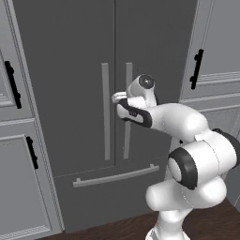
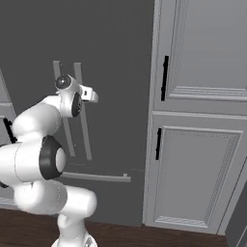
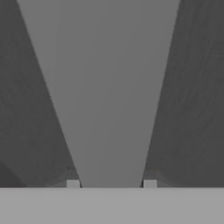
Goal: Grab a lemon wedge from the fridge and one ice cube from the ice bowl, and put them in the glass of lemonade.
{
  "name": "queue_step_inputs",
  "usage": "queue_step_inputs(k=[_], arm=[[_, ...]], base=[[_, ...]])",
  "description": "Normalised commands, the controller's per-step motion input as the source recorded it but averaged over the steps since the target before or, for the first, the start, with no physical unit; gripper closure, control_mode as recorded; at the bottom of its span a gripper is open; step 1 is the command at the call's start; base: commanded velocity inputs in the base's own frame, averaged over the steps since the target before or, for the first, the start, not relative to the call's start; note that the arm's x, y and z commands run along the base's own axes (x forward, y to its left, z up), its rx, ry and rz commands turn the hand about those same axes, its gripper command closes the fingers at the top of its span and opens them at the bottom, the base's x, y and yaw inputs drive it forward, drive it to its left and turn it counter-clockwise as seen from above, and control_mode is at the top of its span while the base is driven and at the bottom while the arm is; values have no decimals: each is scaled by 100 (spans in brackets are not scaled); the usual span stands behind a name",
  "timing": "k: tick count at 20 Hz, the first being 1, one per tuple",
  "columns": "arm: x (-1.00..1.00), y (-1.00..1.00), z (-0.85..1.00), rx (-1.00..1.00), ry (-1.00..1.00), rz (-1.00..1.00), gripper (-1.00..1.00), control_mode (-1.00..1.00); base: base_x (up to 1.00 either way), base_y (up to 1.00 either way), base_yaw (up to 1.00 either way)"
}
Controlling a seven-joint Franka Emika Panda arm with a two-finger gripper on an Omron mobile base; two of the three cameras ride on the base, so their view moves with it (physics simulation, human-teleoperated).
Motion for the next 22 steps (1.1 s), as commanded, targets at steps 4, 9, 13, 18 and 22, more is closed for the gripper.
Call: queue_step_inputs(k=[4,9,13,18,22], arm=[[-51,-68,3,10,0,0,100,-100],[-86,-81,0,15,0,0,100,-100],[-100,-88,7,16,0,0,100,-100],[-92,-86,8,14,0,-2,100,-100],[-74,-72,9,11,0,-4,100,-100]], base=[[0,0,0],[0,0,0],[0,0,0],[0,0,0],[0,0,0]])
